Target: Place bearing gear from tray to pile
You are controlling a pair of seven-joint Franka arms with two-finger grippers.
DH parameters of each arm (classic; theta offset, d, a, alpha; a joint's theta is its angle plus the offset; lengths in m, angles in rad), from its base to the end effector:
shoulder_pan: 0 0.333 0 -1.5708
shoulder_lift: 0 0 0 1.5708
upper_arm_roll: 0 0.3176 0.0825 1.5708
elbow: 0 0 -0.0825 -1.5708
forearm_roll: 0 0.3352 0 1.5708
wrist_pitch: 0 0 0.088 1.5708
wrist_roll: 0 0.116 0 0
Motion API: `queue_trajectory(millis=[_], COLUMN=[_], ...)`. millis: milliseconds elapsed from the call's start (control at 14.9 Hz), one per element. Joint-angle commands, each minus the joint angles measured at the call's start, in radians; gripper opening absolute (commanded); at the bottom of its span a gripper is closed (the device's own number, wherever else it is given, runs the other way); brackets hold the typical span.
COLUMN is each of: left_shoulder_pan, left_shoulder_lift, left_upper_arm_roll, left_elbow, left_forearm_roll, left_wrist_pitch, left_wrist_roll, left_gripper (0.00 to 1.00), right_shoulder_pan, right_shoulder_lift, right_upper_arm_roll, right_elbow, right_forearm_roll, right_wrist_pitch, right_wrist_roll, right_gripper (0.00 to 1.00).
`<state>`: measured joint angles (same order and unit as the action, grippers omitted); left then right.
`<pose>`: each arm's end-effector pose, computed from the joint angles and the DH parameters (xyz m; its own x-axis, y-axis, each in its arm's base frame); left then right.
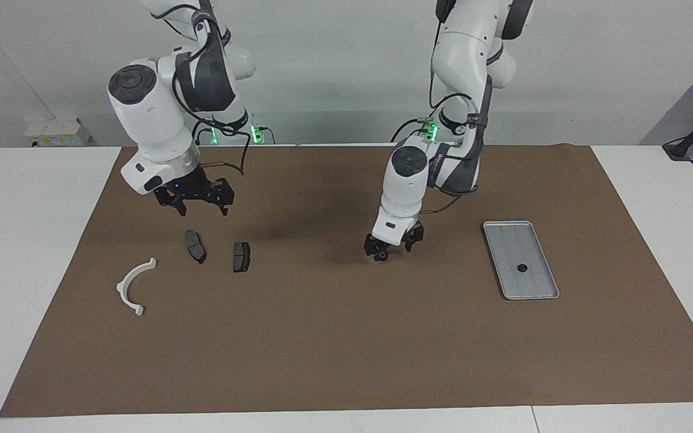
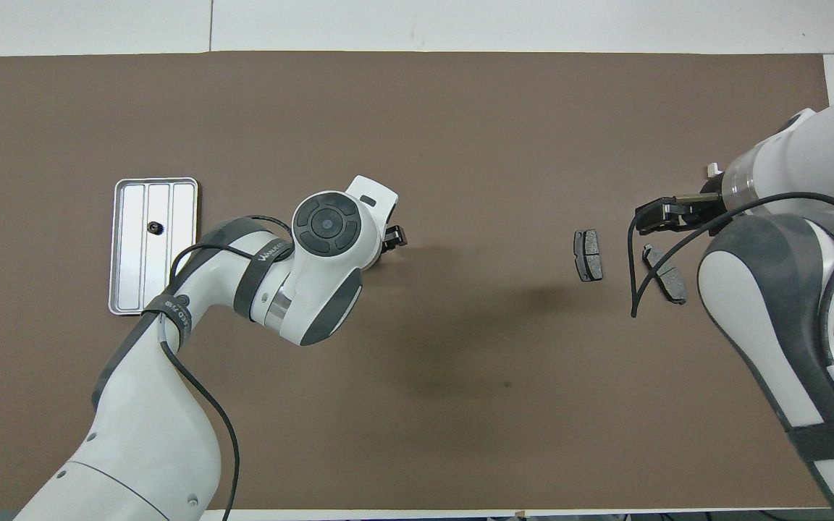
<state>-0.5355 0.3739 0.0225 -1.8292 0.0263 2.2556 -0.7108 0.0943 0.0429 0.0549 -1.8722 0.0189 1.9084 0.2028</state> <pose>0.5278 -0.2976 0.3558 0.9821 0.1790 0.0588 0.1786 -0.9839 0.0118 0.5206 0.0794 0.4947 0.9982 -0.0598 -0.0106 -0.0600 -0.9980 -0.0184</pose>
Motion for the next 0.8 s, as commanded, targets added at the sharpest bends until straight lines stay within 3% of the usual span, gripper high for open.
queue_trajectory(millis=[0,335,537,738], left_shoulder_pan=[0.176,0.471,0.514,0.526], left_shoulder_lift=[-0.118,-0.136,-0.126,-0.122], left_upper_arm_roll=[-0.006,-0.01,-0.007,-0.007], left_elbow=[-0.007,-0.024,-0.068,-0.148], left_forearm_roll=[0.014,-0.008,-0.048,-0.048], left_wrist_pitch=[-0.128,-0.113,-0.022,0.068], left_wrist_roll=[0.268,0.659,0.729,0.729], left_gripper=[1.0,1.0,0.99,0.98], right_shoulder_pan=[0.099,0.258,0.35,0.415], right_shoulder_lift=[0.005,0.09,0.156,0.242], right_upper_arm_roll=[0.002,0.002,0.0,0.0], right_elbow=[-0.033,-0.03,-0.012,0.079], right_forearm_roll=[0.019,0.019,0.006,0.001], right_wrist_pitch=[0.061,0.19,0.25,0.256], right_wrist_roll=[0.169,0.452,0.602,0.756], right_gripper=[1.0,1.0,1.0,1.0])
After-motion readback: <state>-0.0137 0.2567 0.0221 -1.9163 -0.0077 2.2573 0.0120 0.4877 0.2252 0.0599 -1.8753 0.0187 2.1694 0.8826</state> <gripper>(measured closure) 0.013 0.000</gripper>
